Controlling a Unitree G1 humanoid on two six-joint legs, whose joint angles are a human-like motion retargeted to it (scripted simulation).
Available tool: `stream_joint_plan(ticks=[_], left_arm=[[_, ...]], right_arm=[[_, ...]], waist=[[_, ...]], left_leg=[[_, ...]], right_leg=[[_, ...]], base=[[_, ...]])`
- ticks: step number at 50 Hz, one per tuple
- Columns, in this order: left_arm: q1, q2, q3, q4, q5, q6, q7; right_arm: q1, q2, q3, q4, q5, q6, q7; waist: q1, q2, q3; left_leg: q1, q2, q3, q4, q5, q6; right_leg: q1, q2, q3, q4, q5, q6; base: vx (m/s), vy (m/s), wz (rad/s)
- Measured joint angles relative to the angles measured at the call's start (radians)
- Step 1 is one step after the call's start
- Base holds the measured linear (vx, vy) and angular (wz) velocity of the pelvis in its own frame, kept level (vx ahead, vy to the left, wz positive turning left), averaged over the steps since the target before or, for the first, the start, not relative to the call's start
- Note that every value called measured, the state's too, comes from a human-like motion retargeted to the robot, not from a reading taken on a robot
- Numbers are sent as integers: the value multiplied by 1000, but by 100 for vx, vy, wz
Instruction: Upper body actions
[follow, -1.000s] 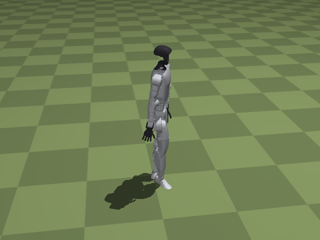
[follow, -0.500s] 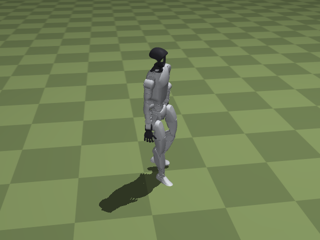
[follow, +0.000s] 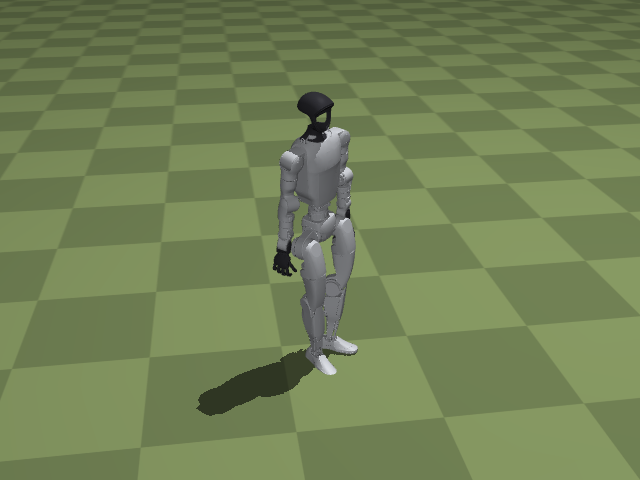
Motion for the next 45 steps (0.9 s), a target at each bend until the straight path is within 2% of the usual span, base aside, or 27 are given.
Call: stream_joint_plan(ticks=[5, 10, 16, 18, 20, 22, 25, 27, 28, 30, 33, 35, 38, 40, 45], left_arm=[[-6, 1, 21, -8, -53, -8, 6], [-11, -6, 52, -4, -91, -8, -15], [-27, -2, 37, -21, -44, -8, -18], [-30, 0, 30, -32, -32, -11, -23], [-28, 2, 24, -41, -26, -13, -28], [-25, 3, 25, -39, -24, -15, -29], [-24, 4, 25, -23, -30, -15, -27], [-32, 7, 24, -8, -39, -15, -28], [-40, 10, 27, -1, -43, -14, -30], [-53, 19, 31, 6, -52, -9, -33], [-81, 22, 21, -4, -63, -6, -28], [-94, 13, 7, -16, -79, -16, -17], [-97, 0, -2, -23, -100, -39, -13], [-90, -9, -3, -24, -105, -45, -13], [-80, -27, 27, -19, -135, -42, -18]], right_arm=[[5, 3, -16, 13, -54, 7, -12], [-12, -5, 0, 4, -42, 0, -9], [-39, -8, 12, -5, 1, -4, -13], [-40, -5, 10, -11, 8, -8, -17], [-37, -3, 12, -13, 11, -12, -19], [-33, -2, 12, -9, 5, -10, -22], [-21, -2, 8, -3, 2, -11, -29], [-16, -3, 5, 1, 5, -14, -32], [-16, -5, 2, 3, 4, -15, -31], [-13, -7, -1, 6, -1, -17, -30], [-12, -12, -19, 8, -14, -16, -33], [-6, -16, -32, 2, -28, -19, -46], [7, -27, -40, -3, -57, -16, -56], [18, -33, -54, -4, -70, -9, -66], [51, -45, -93, -8, -40, -10, -78]], waist=[[57, -14, -27], [13, 0, -52], [42, 5, -47], [49, 8, -42], [30, 13, -37], [4, 20, -33], [-32, 22, -24], [-47, 22, -10], [-51, 24, -1], [-45, 19, 14], [15, 7, 43], [55, -1, 64], [88, -20, 64], [85, -24, 51], [33, -36, 32]], left_leg=[[14, -20, 10, -15, -13, 13], [-3, -22, 3, -31, -4, 15], [-64, -4, -67, 30, -20, -17], [-90, 9, -103, 53, -19, -30], [-104, 18, -143, 61, -10, -42], [-117, 24, -191, 64, 3, -56], [-148, 31, -268, 79, 26, -82], [-177, 31, -329, 95, 40, -100], [-192, 31, -358, 103, 46, -108], [-214, 22, -401, 107, 54, -115], [-243, -1, -420, 95, 32, -79], [-266, -7, -409, 92, 0, -43], [-295, 27, -219, 80, -66, 21], [-304, 63, -43, 71, -111, 37], [-215, 155, 525, 91, -158, -17]], right_leg=[[-10, 1, 33, 10, -5, 1], [-34, 3, 31, 18, -15, 11], [-69, 8, 60, 78, -53, 14], [-86, 22, 96, 117, -69, -6], [-95, 39, 157, 143, -69, -28], [-105, 79, 309, 171, -60, -25], [-99, 110, 525, 184, -43, 32], [-83, 119, 601, 180, -56, 67], [-74, 125, 608, 177, -73, 68], [-65, 90, 466, 146, -93, 34], [-45, 85, 348, 120, -99, -3], [-35, 39, 245, 101, -96, 14], [-23, -5, 110, 73, -99, 18], [-15, -35, 2, 56, -108, 25], [39, -92, -276, 6, -140, 47]], base=[[4, 4, -46], [-2, 8, 7], [-9, 5, 3], [-5, -2, 67], [-3, -6, 146], [-3, -9, 187], [-5, -10, 217], [-12, -10, 232], [-17, -13, 229], [-23, -13, 218], [-39, -14, 206], [-43, -14, 224], [-43, -16, 259], [-34, -10, 312], [-43, -3, 346]])
